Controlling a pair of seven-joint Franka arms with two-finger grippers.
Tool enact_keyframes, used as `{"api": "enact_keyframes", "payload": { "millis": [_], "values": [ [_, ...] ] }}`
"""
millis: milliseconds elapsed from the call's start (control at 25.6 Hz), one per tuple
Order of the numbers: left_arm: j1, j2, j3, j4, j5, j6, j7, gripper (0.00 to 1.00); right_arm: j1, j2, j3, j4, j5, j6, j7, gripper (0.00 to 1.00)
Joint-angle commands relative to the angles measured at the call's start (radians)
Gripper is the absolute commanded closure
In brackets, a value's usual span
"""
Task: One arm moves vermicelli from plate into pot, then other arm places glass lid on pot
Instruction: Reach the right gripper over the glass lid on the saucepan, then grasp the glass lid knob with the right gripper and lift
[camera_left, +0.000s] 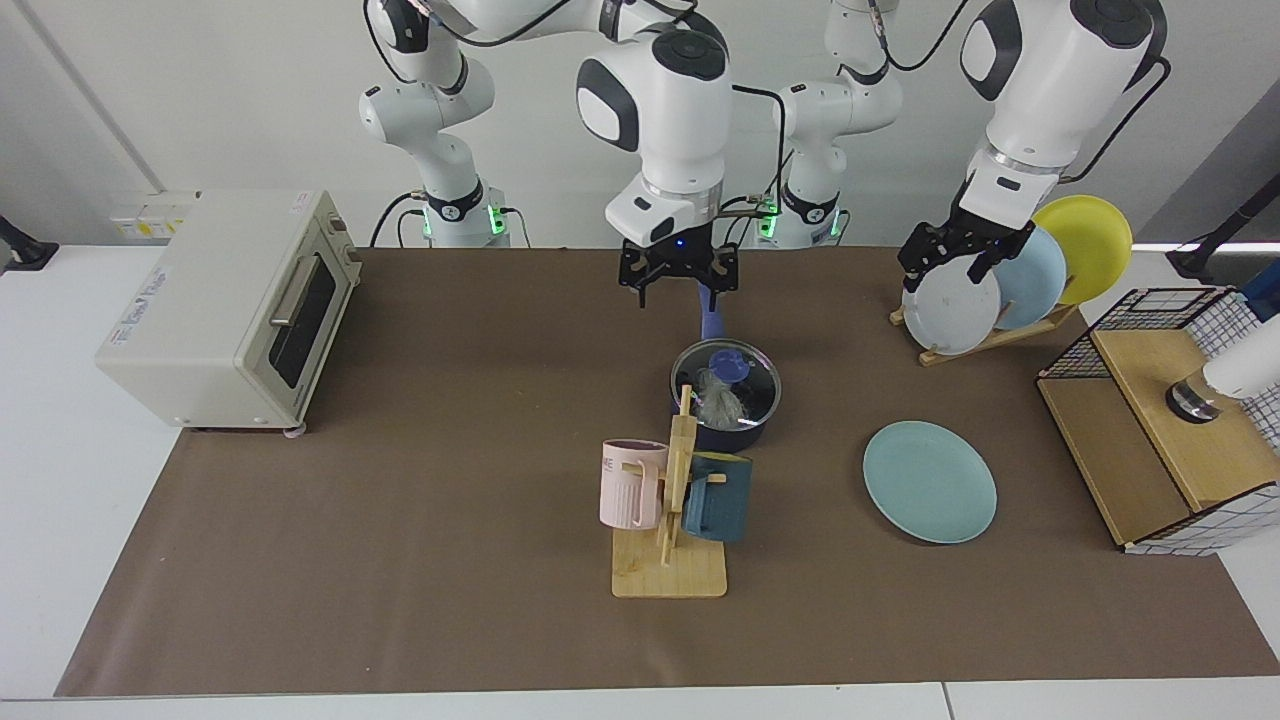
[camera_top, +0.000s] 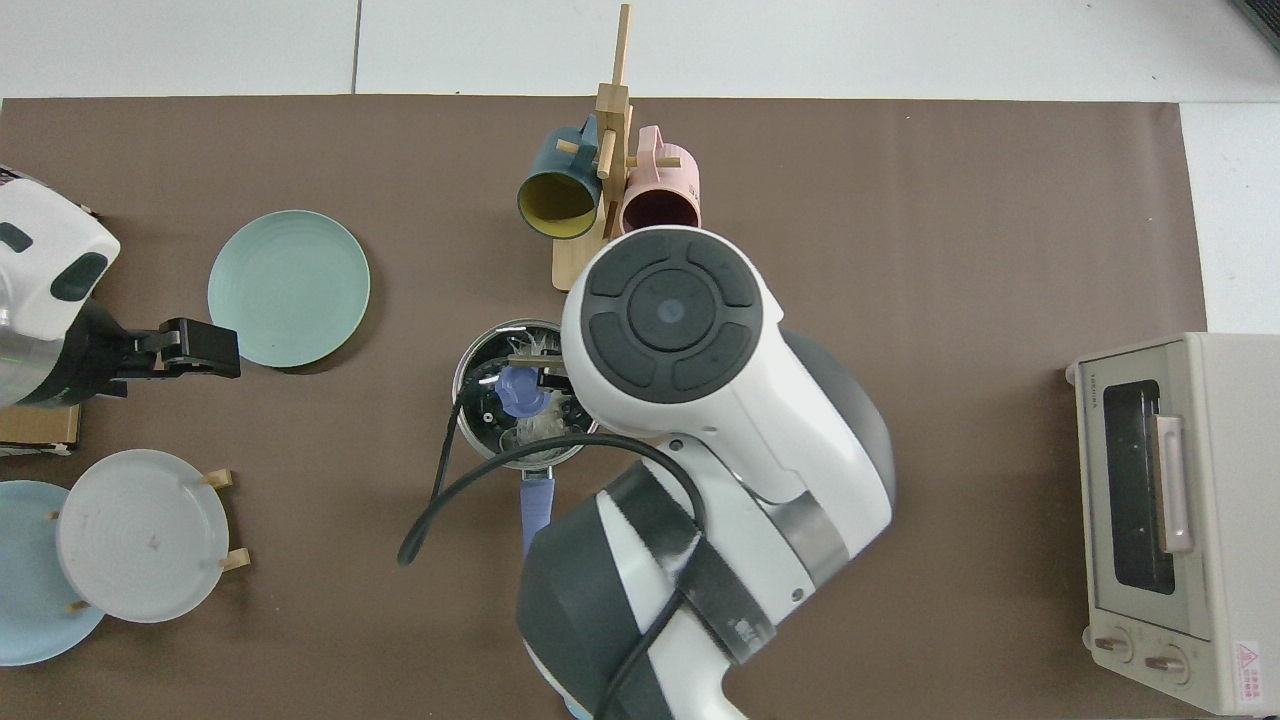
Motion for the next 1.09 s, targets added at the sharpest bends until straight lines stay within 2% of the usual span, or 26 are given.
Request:
{"api": "enact_keyframes", "payload": {
  "millis": [0,312,429,897,1053],
  "values": [
    [-0.001,-0.011,0.005,-0.001,-0.006,-0.006,0.006,0.00,0.072,0.119,-0.013,0.079,-0.056,0.070,0.055,0.01],
    [0.001,-0.011,0.005,-0.001,-0.006,-0.006,0.006,0.00,0.099,0.168,-0.005,0.062,-0.115,0.125,0.047,0.01],
    [0.001,-0.011,0.005,-0.001,-0.006,-0.006,0.006,0.00,0.093,0.167,-0.005,0.021,-0.128,0.177,0.042,0.01],
    [0.001,-0.011,0.005,-0.001,-0.006,-0.006,0.006,0.00,0.090,0.203,-0.003,0.002,-0.132,0.284,0.032,0.01],
    [0.001,-0.011,0.005,-0.001,-0.006,-0.006,0.006,0.00,0.092,0.204,-0.005,-0.007,-0.134,0.280,0.029,0.01]
  ]
}}
